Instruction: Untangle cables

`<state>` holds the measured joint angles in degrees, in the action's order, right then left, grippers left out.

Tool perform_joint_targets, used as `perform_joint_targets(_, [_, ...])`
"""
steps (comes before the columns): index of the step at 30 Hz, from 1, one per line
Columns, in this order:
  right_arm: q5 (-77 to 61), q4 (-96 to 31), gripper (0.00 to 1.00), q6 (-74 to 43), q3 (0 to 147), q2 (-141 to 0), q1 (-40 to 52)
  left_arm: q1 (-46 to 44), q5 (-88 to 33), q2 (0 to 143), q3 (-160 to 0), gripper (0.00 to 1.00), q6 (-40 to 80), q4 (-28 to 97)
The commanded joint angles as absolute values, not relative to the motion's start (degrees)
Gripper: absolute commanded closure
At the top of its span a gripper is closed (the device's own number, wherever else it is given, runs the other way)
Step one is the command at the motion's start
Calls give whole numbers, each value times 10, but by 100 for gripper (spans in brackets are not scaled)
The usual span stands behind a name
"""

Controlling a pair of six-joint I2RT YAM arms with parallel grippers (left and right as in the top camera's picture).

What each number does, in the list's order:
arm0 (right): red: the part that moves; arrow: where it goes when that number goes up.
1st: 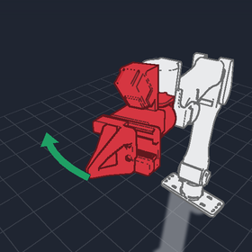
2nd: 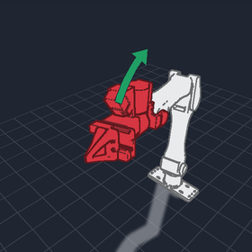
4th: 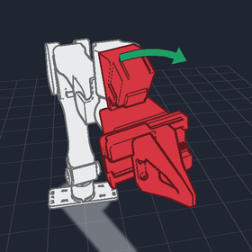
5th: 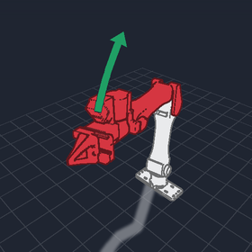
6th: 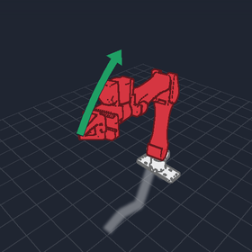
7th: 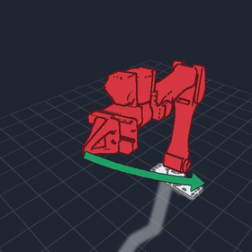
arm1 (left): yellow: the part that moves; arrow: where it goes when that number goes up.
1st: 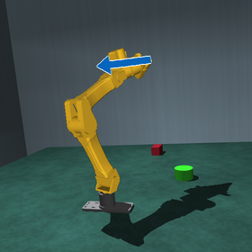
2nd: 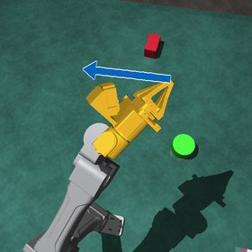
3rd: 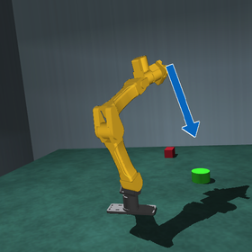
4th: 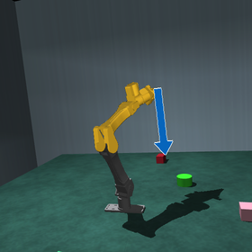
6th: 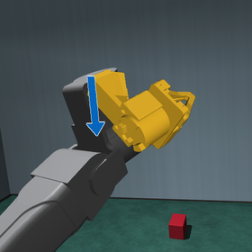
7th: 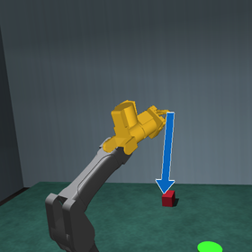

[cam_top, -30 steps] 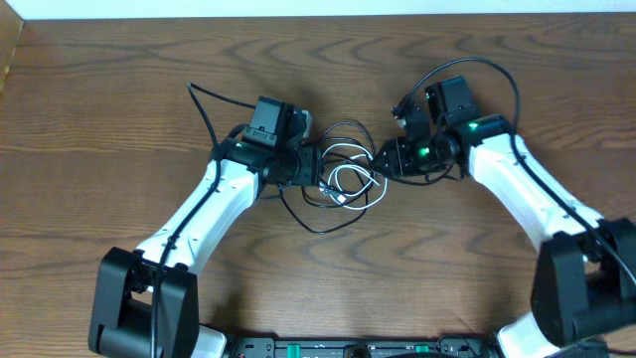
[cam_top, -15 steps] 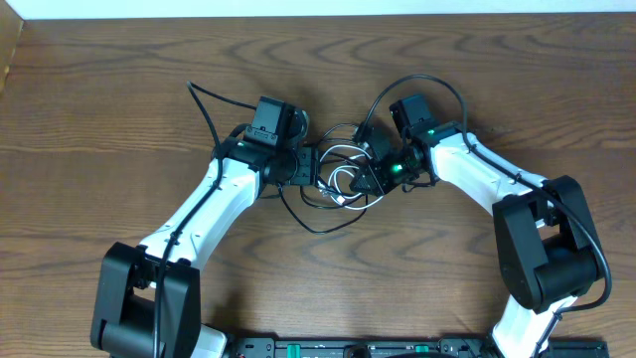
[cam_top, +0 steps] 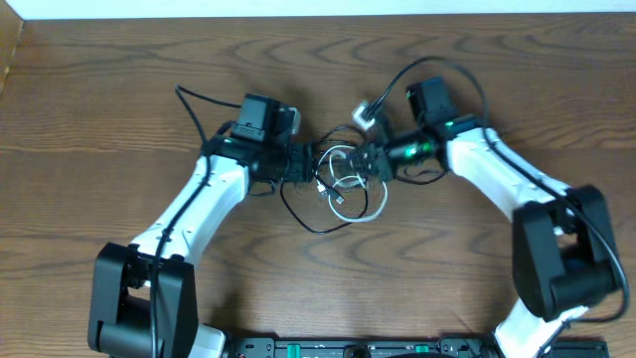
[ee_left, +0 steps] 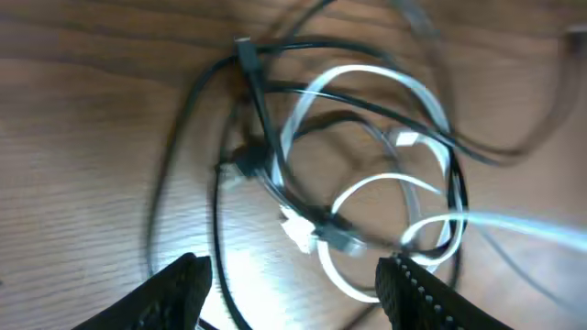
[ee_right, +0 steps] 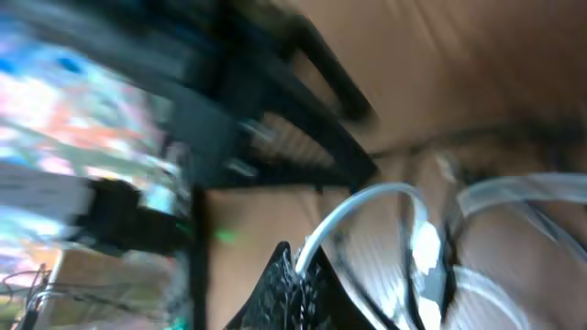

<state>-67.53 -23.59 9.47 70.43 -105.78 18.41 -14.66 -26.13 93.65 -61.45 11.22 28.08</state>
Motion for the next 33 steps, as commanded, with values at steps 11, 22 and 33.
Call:
perform_joint_targets(11, [-872,17,99,-123,719,-1015,164,-107,-589,943,-621,39,2,273])
perform_joint_targets(22, [-887,224,99,-310,719,-1015,122,-107,-557,943,-621,92,-11,274])
perform_joint_targets(33, [-880,244,99,-394,719,-1015,56,-107,-507,943,-621,88,-11,277])
